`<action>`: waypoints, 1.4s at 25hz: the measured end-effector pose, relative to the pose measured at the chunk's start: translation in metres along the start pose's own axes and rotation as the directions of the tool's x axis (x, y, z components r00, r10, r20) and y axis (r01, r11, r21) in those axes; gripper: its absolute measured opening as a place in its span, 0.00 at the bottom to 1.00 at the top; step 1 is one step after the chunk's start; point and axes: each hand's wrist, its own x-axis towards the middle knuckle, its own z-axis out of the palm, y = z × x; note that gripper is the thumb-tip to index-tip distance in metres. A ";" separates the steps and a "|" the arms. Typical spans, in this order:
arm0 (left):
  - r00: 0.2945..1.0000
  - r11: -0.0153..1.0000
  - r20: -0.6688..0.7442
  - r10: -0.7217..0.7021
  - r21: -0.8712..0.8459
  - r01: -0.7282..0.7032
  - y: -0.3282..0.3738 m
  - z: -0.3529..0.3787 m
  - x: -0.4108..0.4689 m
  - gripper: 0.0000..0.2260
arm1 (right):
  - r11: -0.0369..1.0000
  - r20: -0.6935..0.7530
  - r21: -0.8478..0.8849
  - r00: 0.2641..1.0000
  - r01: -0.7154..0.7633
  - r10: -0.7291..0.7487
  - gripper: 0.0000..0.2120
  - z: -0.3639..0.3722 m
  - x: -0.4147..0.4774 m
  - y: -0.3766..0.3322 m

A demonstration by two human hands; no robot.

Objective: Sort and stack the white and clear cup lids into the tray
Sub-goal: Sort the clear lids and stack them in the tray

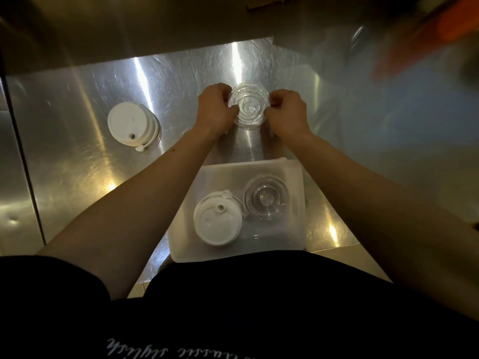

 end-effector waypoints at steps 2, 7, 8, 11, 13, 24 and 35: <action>1.000 1.000 0.000 0.015 0.004 -0.015 -0.002 0.002 0.000 0.16 | 0.999 -0.002 -0.024 1.000 0.030 -0.030 0.12 0.001 0.002 0.002; 1.000 1.000 0.016 0.024 0.003 -0.024 -0.013 0.007 0.002 0.20 | 0.995 -0.005 -0.078 0.998 0.064 -0.064 0.14 0.005 0.006 0.006; 0.999 0.999 0.013 0.033 0.014 -0.033 -0.014 0.008 0.004 0.19 | 0.993 -0.013 -0.085 0.997 0.077 -0.078 0.12 0.005 0.007 0.007; 0.997 0.994 -0.007 0.078 0.075 -0.078 -0.016 0.009 0.007 0.13 | 0.981 -0.036 -0.130 0.988 0.142 -0.148 0.06 0.010 0.010 0.010; 0.992 0.984 -0.015 0.123 0.134 -0.120 -0.016 0.009 0.009 0.05 | 0.971 -0.054 -0.161 0.981 0.178 -0.188 0.07 0.012 0.011 0.011; 0.998 0.995 -0.029 0.061 0.079 -0.058 -0.011 0.011 0.012 0.15 | 0.997 -0.064 -0.073 0.998 0.014 -0.019 0.13 0.012 0.012 0.007; 0.969 0.947 -0.023 -0.245 -0.220 0.234 -0.014 0.007 0.017 0.12 | 0.982 0.014 0.098 0.987 -0.159 0.159 0.09 0.012 0.011 -0.001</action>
